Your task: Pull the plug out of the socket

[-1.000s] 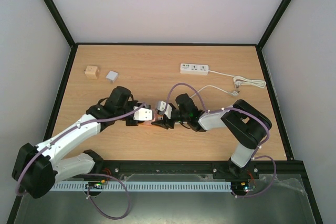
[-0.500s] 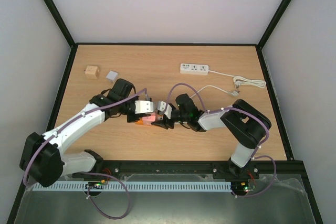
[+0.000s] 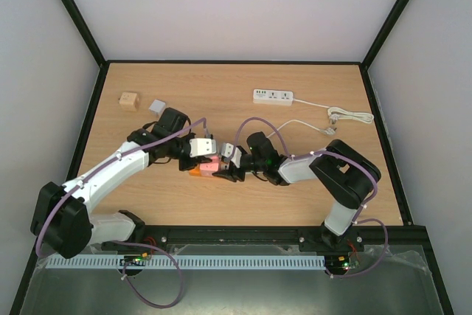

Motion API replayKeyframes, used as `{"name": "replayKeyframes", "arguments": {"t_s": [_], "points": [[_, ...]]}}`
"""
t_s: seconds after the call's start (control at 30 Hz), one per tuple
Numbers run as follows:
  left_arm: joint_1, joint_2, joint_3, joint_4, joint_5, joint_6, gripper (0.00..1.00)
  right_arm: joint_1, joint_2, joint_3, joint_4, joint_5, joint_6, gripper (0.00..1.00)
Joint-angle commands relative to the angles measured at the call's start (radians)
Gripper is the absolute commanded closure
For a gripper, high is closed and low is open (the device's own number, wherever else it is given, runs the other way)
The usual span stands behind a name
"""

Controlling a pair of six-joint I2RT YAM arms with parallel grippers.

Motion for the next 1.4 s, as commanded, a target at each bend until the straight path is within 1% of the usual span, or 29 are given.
{"name": "replayKeyframes", "arguments": {"t_s": [0.0,0.1,0.27,0.43,0.67,0.97,1.17,1.37], "points": [[0.004,0.003,0.040,-0.025,0.069,-0.096,0.89,0.010,0.030,-0.015,0.004,0.009,-0.007,0.61],[0.004,0.000,0.066,-0.030,0.086,-0.115,0.92,0.009,0.034,-0.016,0.003,0.010,-0.009,0.61],[0.009,0.001,0.095,-0.065,0.085,-0.091,0.97,0.010,0.041,-0.017,0.002,0.009,-0.013,0.62],[0.020,0.026,0.112,-0.094,0.121,-0.073,0.97,0.010,0.046,-0.018,-0.003,0.007,-0.017,0.65],[0.055,0.017,0.115,-0.043,0.217,-0.073,0.97,0.010,0.059,-0.015,-0.013,0.012,-0.026,0.67],[0.132,0.039,0.146,-0.051,0.341,-0.083,0.97,0.011,0.065,-0.012,-0.033,0.034,-0.048,0.68],[0.167,0.034,0.145,-0.039,0.384,-0.117,0.97,0.010,0.071,-0.006,-0.041,0.036,-0.054,0.68],[0.181,0.047,0.170,-0.047,0.395,-0.127,0.97,0.010,0.074,0.001,-0.058,0.038,-0.060,0.69]]}}
